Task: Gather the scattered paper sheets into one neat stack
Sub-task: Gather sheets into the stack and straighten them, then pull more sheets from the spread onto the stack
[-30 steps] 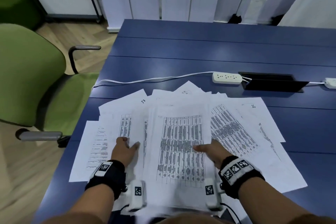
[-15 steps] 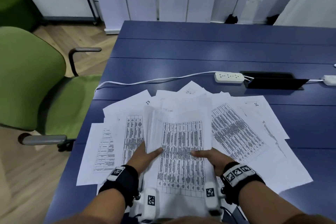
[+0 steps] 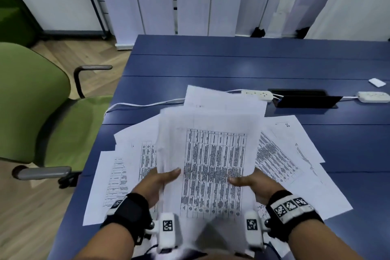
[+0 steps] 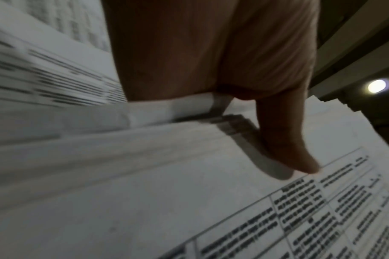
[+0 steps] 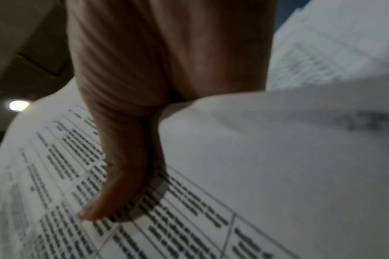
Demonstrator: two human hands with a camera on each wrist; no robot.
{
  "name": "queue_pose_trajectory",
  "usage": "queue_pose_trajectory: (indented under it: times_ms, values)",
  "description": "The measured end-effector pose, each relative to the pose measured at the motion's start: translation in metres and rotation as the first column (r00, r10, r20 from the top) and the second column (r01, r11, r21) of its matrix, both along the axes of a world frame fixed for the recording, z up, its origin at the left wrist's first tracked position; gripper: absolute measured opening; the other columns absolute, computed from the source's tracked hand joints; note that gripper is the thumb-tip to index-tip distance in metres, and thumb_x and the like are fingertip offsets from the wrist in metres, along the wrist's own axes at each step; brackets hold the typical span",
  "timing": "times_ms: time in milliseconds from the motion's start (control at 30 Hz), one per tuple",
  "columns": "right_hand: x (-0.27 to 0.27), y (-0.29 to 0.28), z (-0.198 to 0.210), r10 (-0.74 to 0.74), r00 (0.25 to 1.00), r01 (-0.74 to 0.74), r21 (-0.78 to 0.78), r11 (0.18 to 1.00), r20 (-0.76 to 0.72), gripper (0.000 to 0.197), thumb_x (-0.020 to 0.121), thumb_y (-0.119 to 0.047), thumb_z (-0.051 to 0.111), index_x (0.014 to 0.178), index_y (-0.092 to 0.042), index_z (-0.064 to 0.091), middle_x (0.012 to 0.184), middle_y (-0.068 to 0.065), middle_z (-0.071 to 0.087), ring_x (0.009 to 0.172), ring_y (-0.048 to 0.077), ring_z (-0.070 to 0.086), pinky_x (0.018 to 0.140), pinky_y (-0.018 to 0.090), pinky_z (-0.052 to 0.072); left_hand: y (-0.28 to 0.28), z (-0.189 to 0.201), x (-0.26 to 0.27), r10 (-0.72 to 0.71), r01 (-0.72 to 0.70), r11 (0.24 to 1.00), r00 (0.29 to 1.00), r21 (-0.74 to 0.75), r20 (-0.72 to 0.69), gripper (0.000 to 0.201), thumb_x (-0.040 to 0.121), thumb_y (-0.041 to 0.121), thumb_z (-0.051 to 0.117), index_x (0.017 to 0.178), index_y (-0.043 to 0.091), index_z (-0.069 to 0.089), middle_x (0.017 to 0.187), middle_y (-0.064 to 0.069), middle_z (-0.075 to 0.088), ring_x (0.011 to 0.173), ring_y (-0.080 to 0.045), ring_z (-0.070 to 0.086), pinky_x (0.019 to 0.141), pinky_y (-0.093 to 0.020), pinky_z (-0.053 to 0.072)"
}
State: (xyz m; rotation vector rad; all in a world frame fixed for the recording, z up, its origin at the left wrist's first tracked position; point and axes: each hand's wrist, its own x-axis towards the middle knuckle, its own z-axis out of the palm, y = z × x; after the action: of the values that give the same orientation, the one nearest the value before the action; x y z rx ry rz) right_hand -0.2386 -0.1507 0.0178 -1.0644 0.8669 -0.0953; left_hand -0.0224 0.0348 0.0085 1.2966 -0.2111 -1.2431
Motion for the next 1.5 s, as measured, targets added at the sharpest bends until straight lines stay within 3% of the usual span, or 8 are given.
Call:
queue_pose_trajectory:
  times_ms: [233, 533, 733, 800, 900, 1100, 1367, 1500]
  values:
    - [0.01, -0.017, 0.078, 0.037, 0.985, 0.015, -0.301, 0.953, 0.167, 0.054, 0.07, 0.001, 0.078, 0.119, -0.011, 0.058, 0.106, -0.001, 0.074, 0.099, 0.01, 0.07, 0.084, 0.023, 0.056, -0.027, 0.067, 0.01, 0.061, -0.006, 0.954, 0.982, -0.3, 0.177, 0.089, 0.027, 0.025, 0.099, 0.106, 0.003, 0.065, 0.096, -0.014, 0.074, 0.087, -0.026, 0.072, 0.075, -0.037, 0.059]
    - [0.0, -0.025, 0.096, -0.111, 0.958, 0.217, -0.41, 0.886, 0.265, 0.029, 0.058, 0.006, 0.081, 0.083, -0.002, 0.071, 0.081, 0.006, 0.076, 0.076, 0.016, 0.073, 0.079, 0.029, 0.059, -0.035, 0.074, 0.007, 0.139, -0.028, 0.954, 0.923, -0.297, 0.36, 0.081, 0.027, 0.039, 0.097, 0.096, 0.005, 0.071, 0.096, -0.012, 0.076, 0.088, -0.022, 0.072, 0.082, -0.034, 0.058]
    - [0.007, -0.022, 0.091, -0.26, 0.905, 0.38, -0.364, 0.85, 0.337, 0.093, 0.038, -0.024, 0.098, 0.111, 0.013, 0.056, 0.104, 0.029, 0.068, 0.099, 0.036, 0.069, 0.096, 0.044, 0.051, -0.055, 0.084, -0.02, 0.219, -0.064, 0.918, 0.904, -0.392, 0.366, 0.066, 0.046, 0.019, 0.093, 0.104, 0.002, 0.068, 0.099, -0.011, 0.075, 0.091, -0.021, 0.071, 0.079, -0.031, 0.057]
    - [0.005, -0.027, 0.101, -0.259, 0.887, 0.405, -0.376, 0.833, 0.382, 0.077, 0.042, -0.02, 0.095, 0.099, 0.019, 0.06, 0.1, 0.034, 0.066, 0.096, 0.039, 0.068, 0.091, 0.042, 0.054, -0.058, 0.096, -0.02, 0.246, -0.073, 0.902, 0.897, -0.425, 0.367, 0.052, 0.057, 0.004, 0.087, 0.106, 0.004, 0.067, 0.1, -0.01, 0.075, 0.093, -0.021, 0.071, 0.078, -0.029, 0.056]
    - [0.0, -0.024, 0.116, -0.219, 0.875, 0.403, -0.398, 0.824, 0.432, 0.041, 0.053, -0.006, 0.082, 0.093, -0.003, 0.07, 0.088, 0.007, 0.076, 0.085, 0.019, 0.073, 0.076, 0.026, 0.055, -0.059, 0.101, -0.022, 0.254, -0.057, 0.889, 0.887, -0.454, 0.386, 0.051, 0.055, 0.009, 0.087, 0.104, 0.009, 0.07, 0.099, -0.007, 0.076, 0.093, -0.018, 0.071, 0.078, -0.026, 0.056]
    - [0.006, -0.015, 0.122, -0.23, 0.861, 0.433, -0.416, 0.799, 0.454, 0.047, 0.058, -0.005, 0.082, 0.103, -0.005, 0.068, 0.093, 0.005, 0.076, 0.088, 0.02, 0.073, 0.079, 0.031, 0.057, -0.07, 0.112, -0.043, 0.197, 0.03, 0.907, 0.852, -0.421, 0.485, 0.055, 0.062, 0.011, 0.086, 0.112, 0.003, 0.066, 0.107, -0.01, 0.074, 0.103, -0.024, 0.07, 0.09, -0.035, 0.055]
    - [-0.007, -0.012, 0.13, -0.209, 0.8, 0.588, -0.668, 0.457, 0.562, 0.108, 0.069, -0.002, 0.082, 0.143, -0.044, 0.015, 0.137, 0.0, 0.038, 0.128, 0.025, 0.047, 0.099, 0.044, 0.049, -0.064, 0.101, -0.028, 0.328, -0.12, 0.89, 0.839, -0.439, 0.435, 0.084, 0.049, 0.025, 0.093, 0.118, -0.006, 0.057, 0.105, -0.013, 0.074, 0.097, -0.023, 0.071, 0.079, -0.028, 0.056]
    - [-0.006, -0.006, 0.147, -0.041, 0.882, 0.466, -0.853, 0.236, 0.47, 0.085, 0.08, -0.016, 0.075, 0.146, -0.037, 0.027, 0.141, 0.004, 0.027, 0.133, 0.021, 0.037, 0.107, 0.048, 0.041, -0.064, 0.103, -0.029, 0.31, -0.075, 0.89, 0.824, -0.451, 0.475, 0.073, 0.053, 0.021, 0.089, 0.115, -0.005, 0.061, 0.105, -0.012, 0.074, 0.098, -0.023, 0.071, 0.083, -0.029, 0.056]
